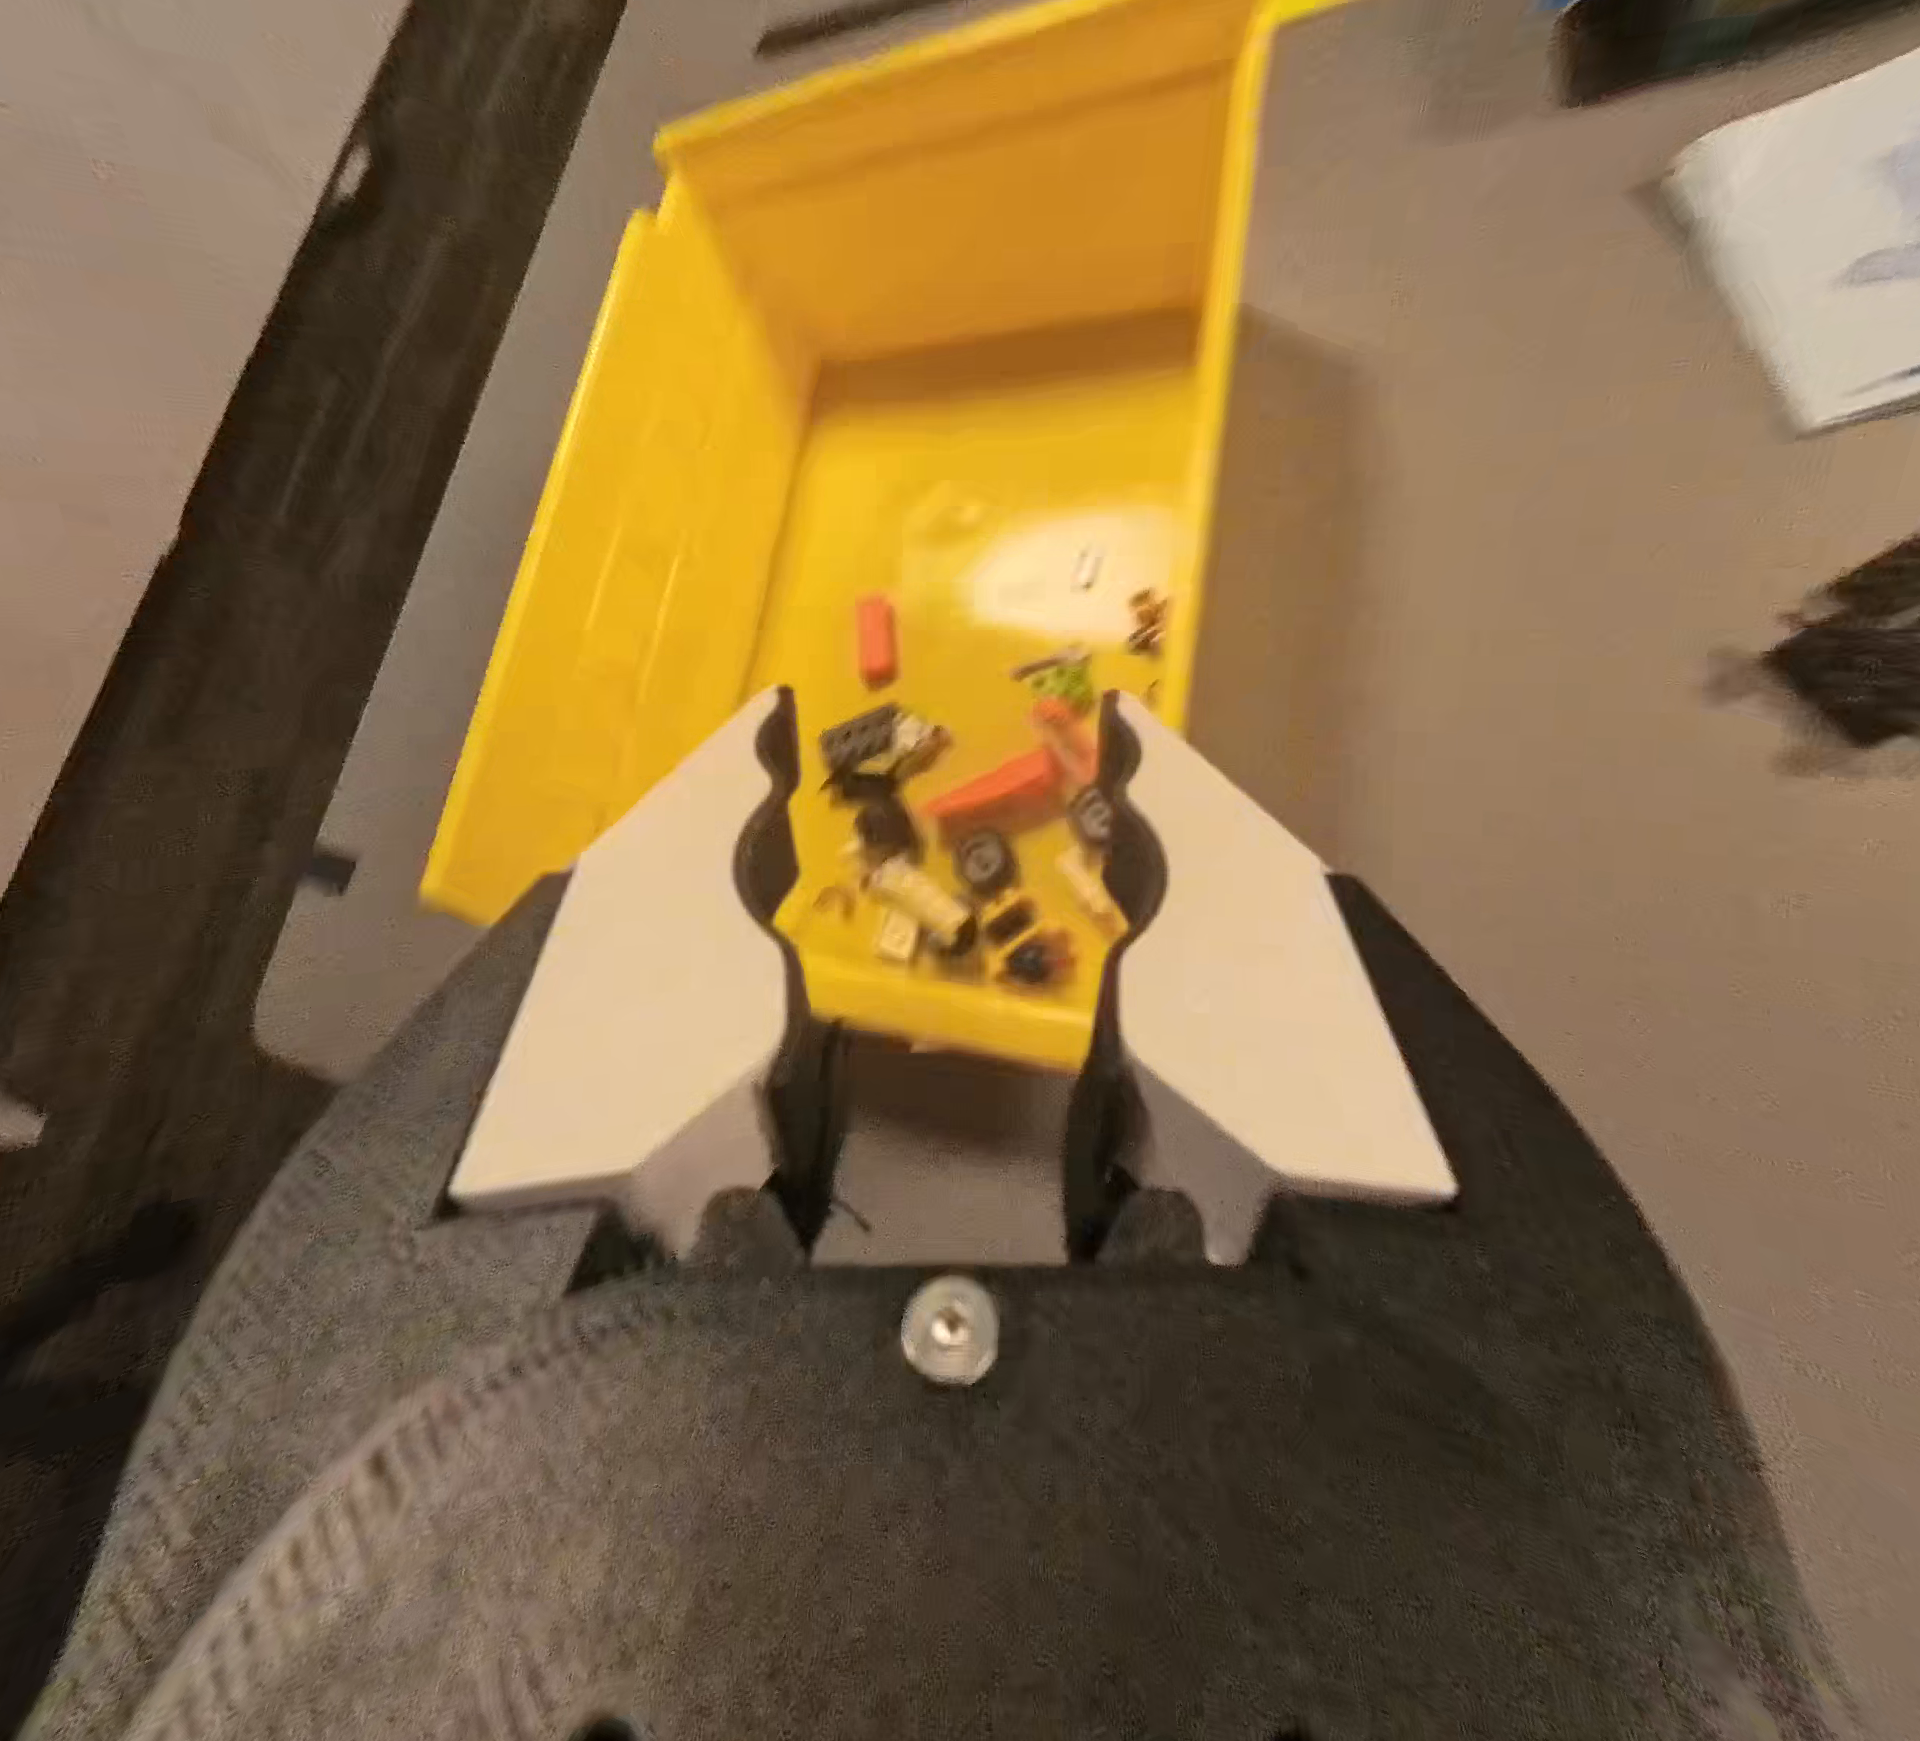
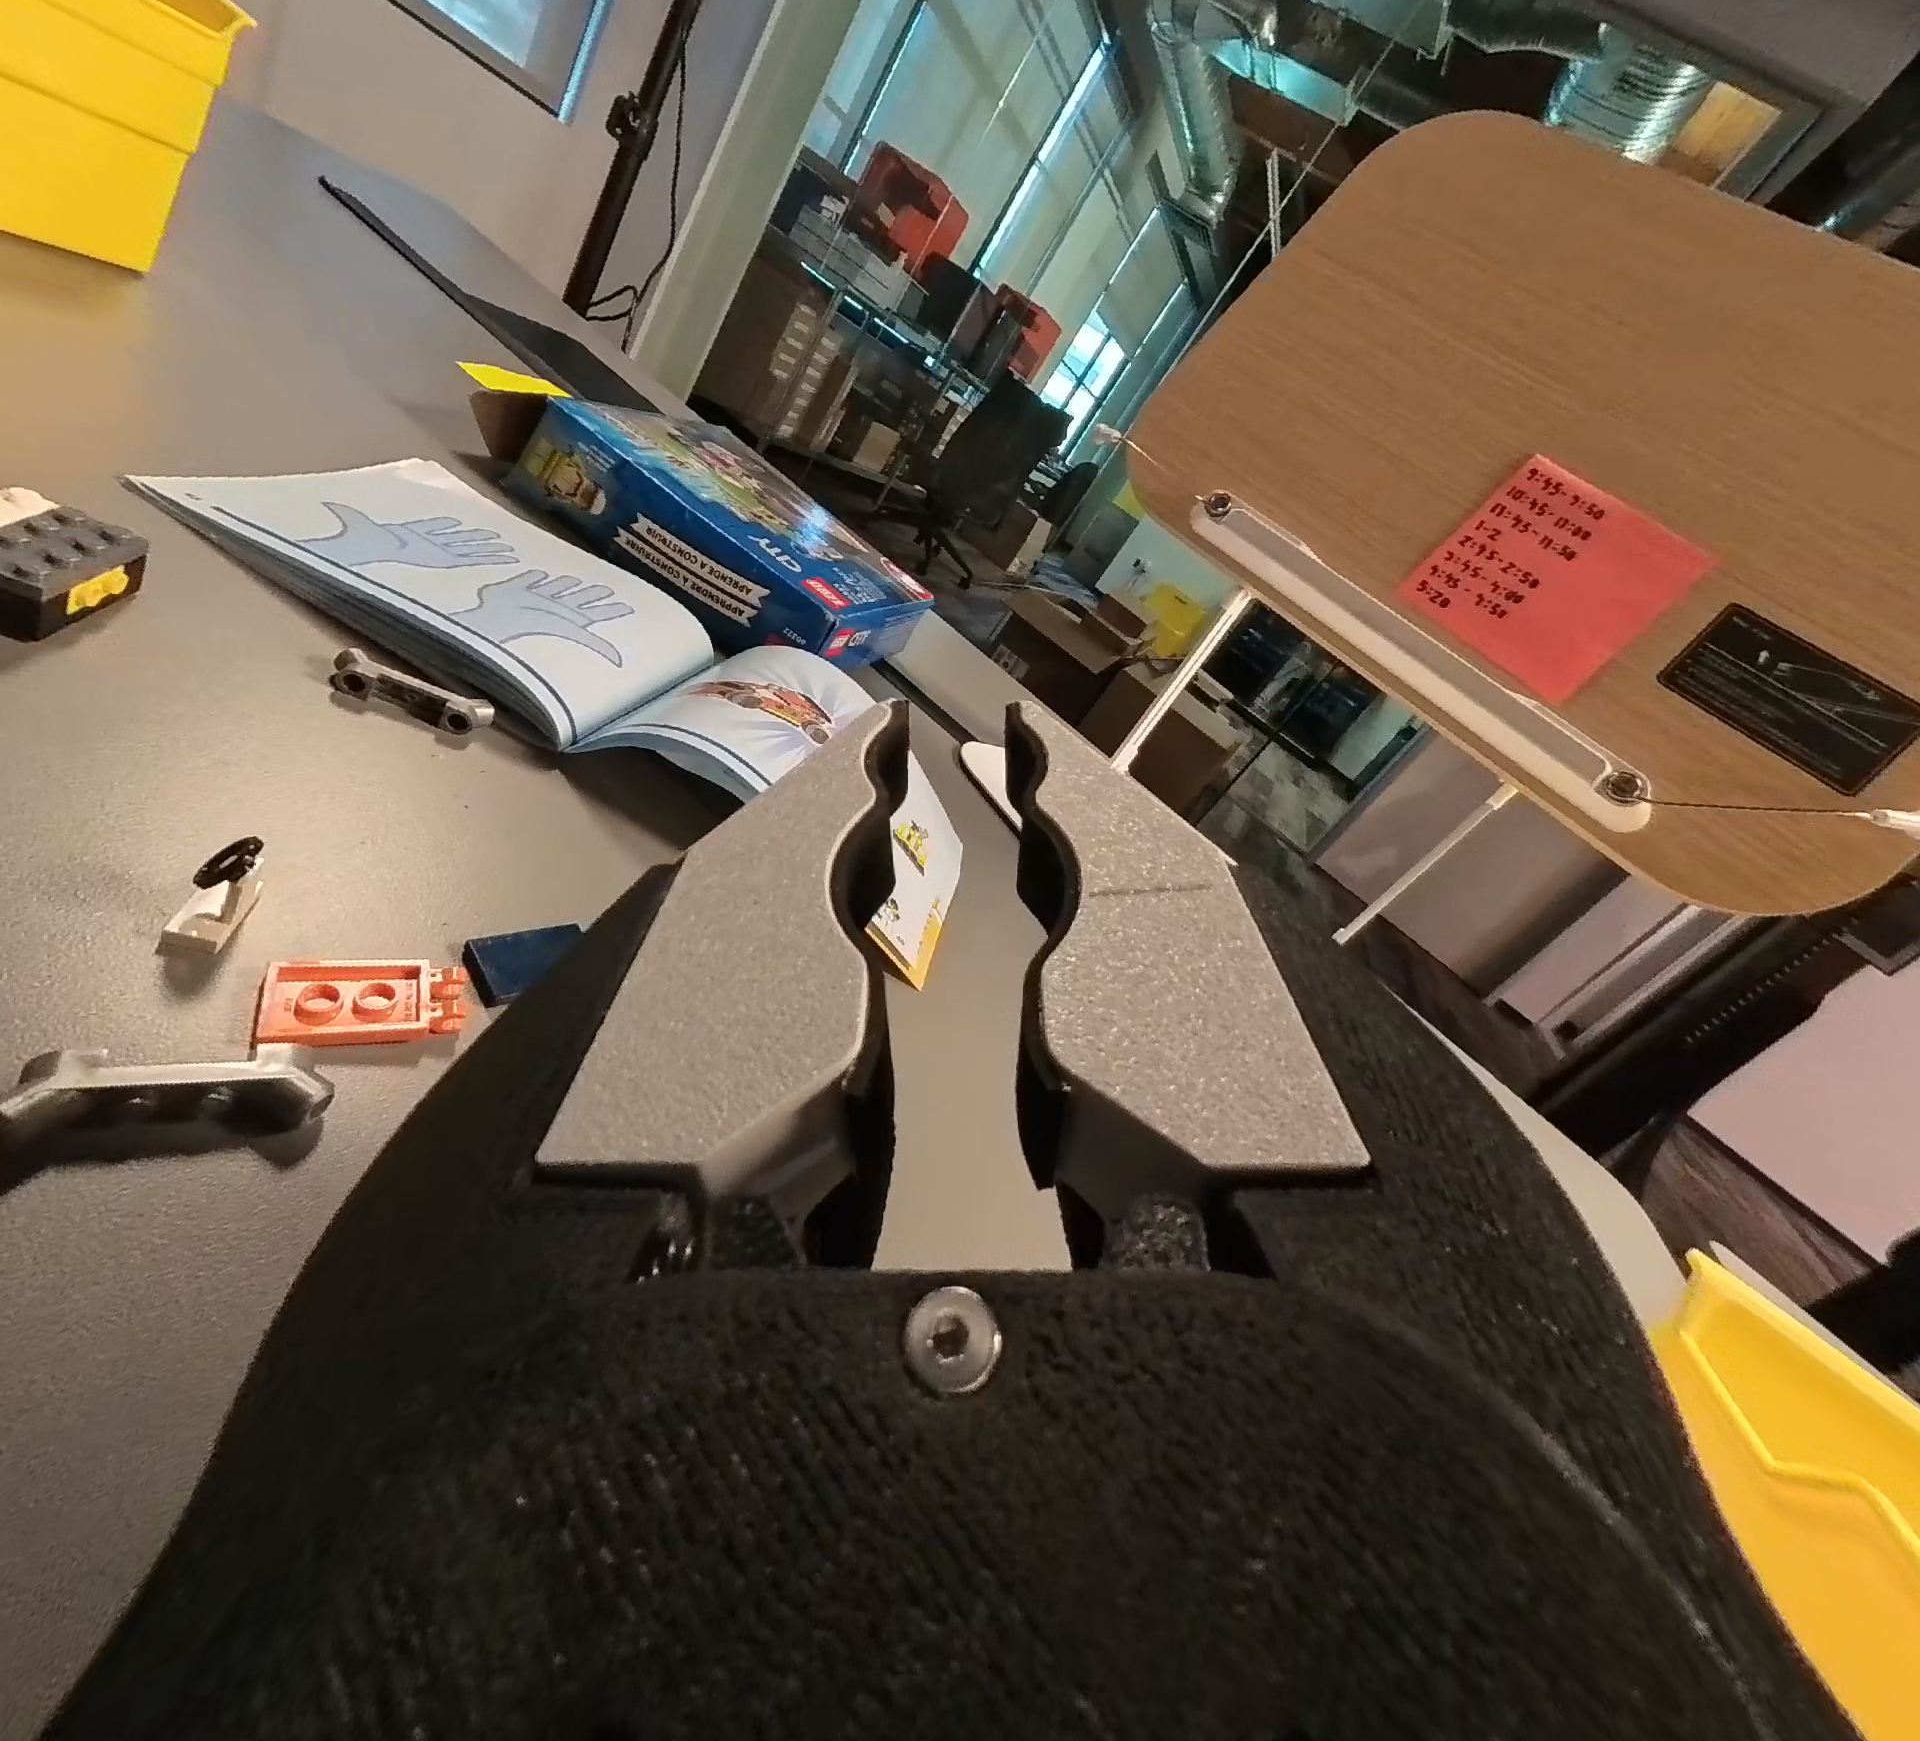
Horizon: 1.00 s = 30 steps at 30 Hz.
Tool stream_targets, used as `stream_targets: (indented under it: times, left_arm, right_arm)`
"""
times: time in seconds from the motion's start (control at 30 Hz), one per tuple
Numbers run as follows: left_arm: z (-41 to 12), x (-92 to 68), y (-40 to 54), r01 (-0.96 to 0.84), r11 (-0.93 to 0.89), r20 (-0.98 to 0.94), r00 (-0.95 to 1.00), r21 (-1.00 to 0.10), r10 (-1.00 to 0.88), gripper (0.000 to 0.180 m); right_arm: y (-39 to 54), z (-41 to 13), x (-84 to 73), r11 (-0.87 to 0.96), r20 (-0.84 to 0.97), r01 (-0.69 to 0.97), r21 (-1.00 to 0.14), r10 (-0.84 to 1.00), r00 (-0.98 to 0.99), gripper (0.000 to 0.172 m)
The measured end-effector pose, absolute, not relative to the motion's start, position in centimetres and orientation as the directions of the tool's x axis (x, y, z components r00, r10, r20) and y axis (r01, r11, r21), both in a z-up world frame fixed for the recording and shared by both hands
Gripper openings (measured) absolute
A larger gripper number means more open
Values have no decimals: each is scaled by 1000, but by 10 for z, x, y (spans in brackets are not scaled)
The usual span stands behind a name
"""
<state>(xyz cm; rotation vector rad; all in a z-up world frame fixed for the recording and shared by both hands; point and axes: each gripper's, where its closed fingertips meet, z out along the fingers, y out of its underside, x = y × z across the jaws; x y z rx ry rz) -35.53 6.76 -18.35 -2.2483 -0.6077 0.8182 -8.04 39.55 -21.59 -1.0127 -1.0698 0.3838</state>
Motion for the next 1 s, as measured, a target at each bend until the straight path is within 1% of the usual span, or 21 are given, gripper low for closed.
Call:
stream_targets:
  times: [0.03, 0.07, 0.13, 0.2, 0.27, 0.3, 0.37, 0.47, 0.53, 0.67, 0.8, 0.87, 1.0]
  left_arm:
    - [-175, -340, 88, 113, -654, -368, 749, -748, 551, 56]
    - [-169, -316, 113, 22, -617, -331, 829, -787, 450, 55]
    - [-168, -258, 156, -118, -536, -259, 946, -836, 196, 50]
    - [-189, -208, 181, -228, -531, -238, 970, -816, -50, 40]
    - [-222, -163, 198, -334, -530, -197, 934, -780, -298, 35]
    - [-240, -147, 203, -365, -539, -161, 908, -759, -387, 37]
    - [-269, -124, 214, -387, -553, -81, 864, -738, -496, 48]
    - [-292, -117, 232, -354, -587, 4, 855, -728, -519, 48]
    - [-302, -117, 238, -367, -600, 14, 846, -711, -533, 46]
    - [-312, -114, 245, -409, -602, 23, 815, -685, -580, 28]
    - [-315, -118, 249, -422, -597, 4, 814, -682, -581, 21]
    - [-315, -116, 248, -427, -593, 11, 806, -682, -592, 7]
    - [-315, -116, 246, -452, -574, -6, 789, -683, -614, 7]
  right_arm:
    - [395, -216, -81, 520, 544, 195, -832, 696, 468, 17]
    - [395, -217, -81, 521, 547, 197, -831, 696, 465, 17]
    - [395, -217, -82, 523, 552, 202, -828, 696, 460, 17]
    - [394, -218, -82, 524, 553, 202, -827, 696, 458, 17]
    - [394, -217, -82, 524, 551, 199, -828, 697, 458, 17]
    - [394, -217, -82, 523, 550, 198, -829, 698, 458, 17]
    - [394, -217, -82, 523, 550, 198, -829, 699, 457, 17]
    - [394, -218, -82, 525, 552, 199, -828, 699, 454, 17]
    - [393, -218, -82, 525, 552, 198, -828, 700, 454, 17]
    - [393, -218, -82, 525, 552, 198, -828, 701, 451, 17]
    - [392, -219, -83, 528, 557, 201, -825, 702, 444, 17]
    - [392, -219, -83, 529, 559, 201, -824, 702, 442, 17]
    - [392, -220, -84, 532, 564, 207, -821, 701, 436, 17]
